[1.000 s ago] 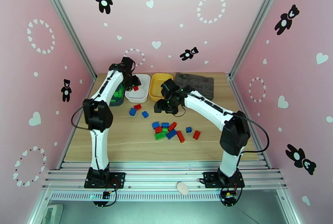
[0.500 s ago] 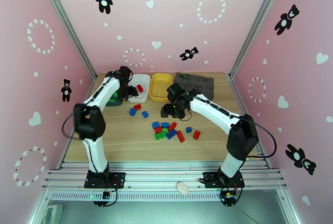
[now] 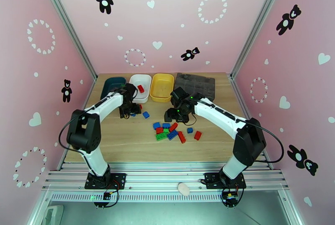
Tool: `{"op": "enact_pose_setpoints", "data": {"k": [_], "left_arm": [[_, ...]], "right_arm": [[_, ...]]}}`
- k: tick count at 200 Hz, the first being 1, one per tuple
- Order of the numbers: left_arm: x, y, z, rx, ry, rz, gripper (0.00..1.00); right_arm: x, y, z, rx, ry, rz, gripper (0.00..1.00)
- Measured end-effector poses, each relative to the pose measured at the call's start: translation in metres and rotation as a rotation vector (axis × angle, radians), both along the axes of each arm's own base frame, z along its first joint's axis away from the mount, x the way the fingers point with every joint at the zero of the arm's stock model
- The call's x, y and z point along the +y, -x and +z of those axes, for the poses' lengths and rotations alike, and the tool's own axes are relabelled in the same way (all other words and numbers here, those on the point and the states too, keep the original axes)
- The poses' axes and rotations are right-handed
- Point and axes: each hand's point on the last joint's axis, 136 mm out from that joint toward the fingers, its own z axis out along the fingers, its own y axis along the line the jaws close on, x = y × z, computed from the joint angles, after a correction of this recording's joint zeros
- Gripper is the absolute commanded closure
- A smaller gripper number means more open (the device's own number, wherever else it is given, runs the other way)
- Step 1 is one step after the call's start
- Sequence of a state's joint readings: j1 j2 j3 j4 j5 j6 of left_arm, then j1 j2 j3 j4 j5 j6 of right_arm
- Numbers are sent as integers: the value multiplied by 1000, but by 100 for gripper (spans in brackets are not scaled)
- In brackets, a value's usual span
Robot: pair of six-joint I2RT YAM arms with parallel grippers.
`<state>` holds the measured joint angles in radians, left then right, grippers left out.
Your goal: Sort the legos into containers by color
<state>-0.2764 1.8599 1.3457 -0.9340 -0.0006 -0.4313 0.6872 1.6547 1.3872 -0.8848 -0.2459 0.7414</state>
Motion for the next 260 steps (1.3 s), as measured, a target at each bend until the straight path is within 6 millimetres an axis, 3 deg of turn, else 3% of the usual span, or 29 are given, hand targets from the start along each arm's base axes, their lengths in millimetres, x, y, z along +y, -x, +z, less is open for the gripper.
{"op": "enact_pose_setpoints", "data": {"k": [36, 69, 84, 104, 131, 171, 192, 218, 260], "left_arm": [[1, -10, -30, 52, -43, -35, 25], [1, -27, -33, 36, -67, -54, 27], [1, -35, -27, 12, -75, -63, 33], [0, -43, -21, -14, -77, -80, 51], [0, -42, -21, -12, -78, -92, 64], [2, -22, -17, -10, -71, -93, 68], [-5, -13, -2, -32, -49, -92, 68], [-29, -13, 34, -99, 36, -102, 68], [-77, -60, 96, -234, 214, -76, 68]], "right_arm": [[-3, 3, 4, -5, -2, -5, 30], [-4, 3, 3, -1, 3, -10, 30], [-4, 3, 3, -1, 4, -12, 30], [-5, 4, 3, 1, 6, -12, 30], [-3, 2, 5, 1, 6, -12, 32], [6, -12, 6, -12, 7, -16, 36], [9, -21, 8, -29, 1, -26, 34], [13, -36, 12, -55, -21, -45, 33], [33, -79, 14, -65, -85, -56, 34]]}}
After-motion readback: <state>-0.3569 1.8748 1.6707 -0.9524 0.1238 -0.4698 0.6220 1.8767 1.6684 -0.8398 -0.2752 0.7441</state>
